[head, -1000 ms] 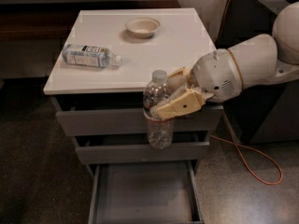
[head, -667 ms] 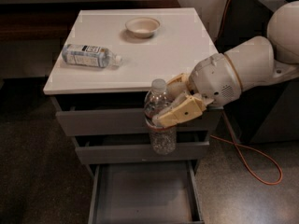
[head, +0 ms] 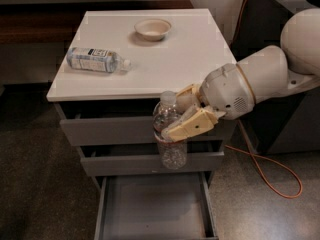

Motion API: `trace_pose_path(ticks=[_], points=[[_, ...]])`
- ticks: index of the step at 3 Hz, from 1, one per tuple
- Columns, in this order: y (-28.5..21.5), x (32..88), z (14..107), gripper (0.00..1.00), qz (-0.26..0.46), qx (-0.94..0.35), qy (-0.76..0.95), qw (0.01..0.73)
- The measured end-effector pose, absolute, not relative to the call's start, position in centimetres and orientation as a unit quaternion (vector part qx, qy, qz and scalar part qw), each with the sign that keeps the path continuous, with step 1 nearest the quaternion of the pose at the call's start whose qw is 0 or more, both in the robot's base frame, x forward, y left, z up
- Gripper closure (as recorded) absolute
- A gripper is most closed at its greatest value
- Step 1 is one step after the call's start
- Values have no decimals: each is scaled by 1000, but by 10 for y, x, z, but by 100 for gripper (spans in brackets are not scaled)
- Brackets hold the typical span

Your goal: Place water bottle into bottom drawer

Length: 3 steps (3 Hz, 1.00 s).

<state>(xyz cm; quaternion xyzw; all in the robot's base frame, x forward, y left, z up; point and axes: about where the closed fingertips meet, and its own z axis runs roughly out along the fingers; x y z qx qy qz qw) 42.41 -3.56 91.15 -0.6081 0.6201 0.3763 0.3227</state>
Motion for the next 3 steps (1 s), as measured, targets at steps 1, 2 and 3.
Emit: trace_pose_path(ticks=[1,2,3], points=[[-33,419,884,100,384,-612,610,327],[-31,417,850,100,392,-620,591,336],[-30,420,809,100,392,-627,578,345]])
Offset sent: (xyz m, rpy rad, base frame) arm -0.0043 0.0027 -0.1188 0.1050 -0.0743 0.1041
